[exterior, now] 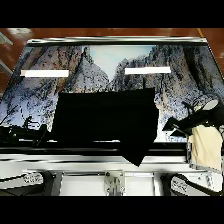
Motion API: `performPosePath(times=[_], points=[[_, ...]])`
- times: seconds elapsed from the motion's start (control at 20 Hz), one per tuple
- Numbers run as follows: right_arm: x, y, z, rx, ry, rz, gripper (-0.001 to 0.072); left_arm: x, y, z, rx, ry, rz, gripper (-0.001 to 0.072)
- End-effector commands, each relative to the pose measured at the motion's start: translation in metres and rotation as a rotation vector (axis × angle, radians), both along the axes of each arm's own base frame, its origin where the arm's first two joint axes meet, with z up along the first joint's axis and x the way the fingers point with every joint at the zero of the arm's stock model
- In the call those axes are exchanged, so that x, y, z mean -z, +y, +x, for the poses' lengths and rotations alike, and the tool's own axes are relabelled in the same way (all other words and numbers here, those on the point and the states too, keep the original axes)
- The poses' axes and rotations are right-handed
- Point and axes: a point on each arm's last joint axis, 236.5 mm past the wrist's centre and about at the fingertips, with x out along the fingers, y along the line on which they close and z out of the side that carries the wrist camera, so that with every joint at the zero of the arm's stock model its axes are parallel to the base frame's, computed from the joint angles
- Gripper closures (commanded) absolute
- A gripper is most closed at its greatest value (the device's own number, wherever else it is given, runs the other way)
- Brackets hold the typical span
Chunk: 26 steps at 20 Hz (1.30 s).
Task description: Fold the shirts.
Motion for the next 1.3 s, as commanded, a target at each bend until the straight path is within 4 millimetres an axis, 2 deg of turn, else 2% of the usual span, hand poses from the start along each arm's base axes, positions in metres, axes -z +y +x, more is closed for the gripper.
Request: performPosePath(times=[0.0, 0.1, 0.3, 0.4, 0.5, 0.55, 0.6, 0.65, 0.7, 0.75, 0.85, 1.0, 1.1, 1.25], points=[[0.030, 0.029, -0.030, -0.010, 0.055, 0.010, 0.0093, -0.003, -0.004, -0.003, 0.007, 0.009, -0.024, 0.0667], [0.042, 0.046, -0.039, -0.044, 0.058, 0.005, 0.0094, -0.003, -0.004, -0.003, 0.007, 0.009, -0.023, 0.0667], [0.056, 0.054, -0.013, 0.042, -0.016, -0.075, 0.0104, -0.003, -0.004, -0.003, 0.007, 0.009, -0.024, 0.0667], [0.059, 0.063, -0.010, 0.056, -0.012, -0.062, 0.0171, -0.003, -0.004, -0.003, 0.016, 0.001, -0.021, 0.0667], [0.063, 0.073, -0.012, 0.052, 0.006, -0.036, 0.0173, -0.003, -0.004, -0.003, 0.027, -0.008, -0.019, 0.0667], [0.064, 0.075, -0.013, 0.044, 0.009, -0.036, 0.0271, -0.003, -0.004, -0.002, 0.027, -0.009, -0.019, 0.0667], [0.063, 0.077, -0.014, 0.037, 0.010, -0.035, 0.0492, -0.004, -0.003, -0.001, 0.027, -0.013, -0.016, 0.0667], [0.061, 0.077, -0.012, 0.033, 0.009, -0.032, 0.0660, -0.005, -0.001, 0.001, 0.033, -0.025, -0.009, 0.0667], [0.055, 0.077, -0.006, 0.003, -0.021, -0.026, 0.0655, -0.007, 0.002, 0.007, 0.041, -0.046, 0.004, 0.0668], [0.046, 0.078, 0.003, -0.030, -0.069, -0.021, 0.0654, -0.013, 0.009, 0.016, 0.053, -0.088, 0.030, 0.0669], [0.015, 0.076, 0.036, -0.073, -0.216, -0.026, 0.0654, -0.034, 0.026, 0.042, 0.074, -0.206, 0.108, 0.0669], [-0.041, 0.073, 0.102, 0.008, -0.405, -0.042, 0.0656, -0.075, 0.050, 0.083, 0.061, -0.345, 0.201, 0.0669], [-0.071, 0.081, 0.138, 0.021, -0.492, -0.012, 0.0656, -0.095, 0.049, 0.107, 0.075, -0.401, 0.231, 0.0669], [-0.093, 0.085, 0.187, 0.053, -0.586, -0.001, 0.0655, -0.116, 0.034, 0.153, 0.096, -0.493, 0.294, 0.0669]])
